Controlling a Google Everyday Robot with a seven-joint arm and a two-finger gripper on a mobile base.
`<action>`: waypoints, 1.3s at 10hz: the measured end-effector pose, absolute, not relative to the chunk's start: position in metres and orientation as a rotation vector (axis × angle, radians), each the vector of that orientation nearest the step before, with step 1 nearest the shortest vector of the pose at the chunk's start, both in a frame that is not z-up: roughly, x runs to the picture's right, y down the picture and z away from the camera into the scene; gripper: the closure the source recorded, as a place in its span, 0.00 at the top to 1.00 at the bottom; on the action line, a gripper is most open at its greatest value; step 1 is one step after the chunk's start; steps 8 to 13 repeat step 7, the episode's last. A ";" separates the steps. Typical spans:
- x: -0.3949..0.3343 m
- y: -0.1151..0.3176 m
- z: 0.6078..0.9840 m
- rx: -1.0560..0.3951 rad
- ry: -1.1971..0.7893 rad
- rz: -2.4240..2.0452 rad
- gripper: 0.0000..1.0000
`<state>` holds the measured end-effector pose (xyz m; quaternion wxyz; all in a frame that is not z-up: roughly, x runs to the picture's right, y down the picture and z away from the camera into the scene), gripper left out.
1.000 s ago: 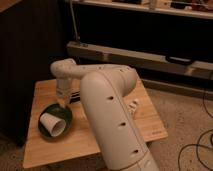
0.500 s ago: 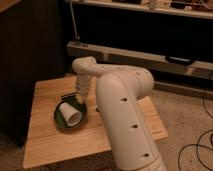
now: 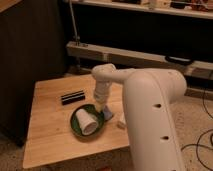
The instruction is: Drag the ceramic bowl in a circle
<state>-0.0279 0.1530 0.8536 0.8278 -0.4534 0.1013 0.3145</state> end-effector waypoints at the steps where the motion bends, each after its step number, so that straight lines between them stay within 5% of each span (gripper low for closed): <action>1: -0.032 0.168 0.843 -0.972 0.214 0.640 0.00; 7: -0.127 0.181 0.812 -1.033 0.112 0.486 0.04; 13: -0.127 0.181 0.812 -1.033 0.112 0.486 0.04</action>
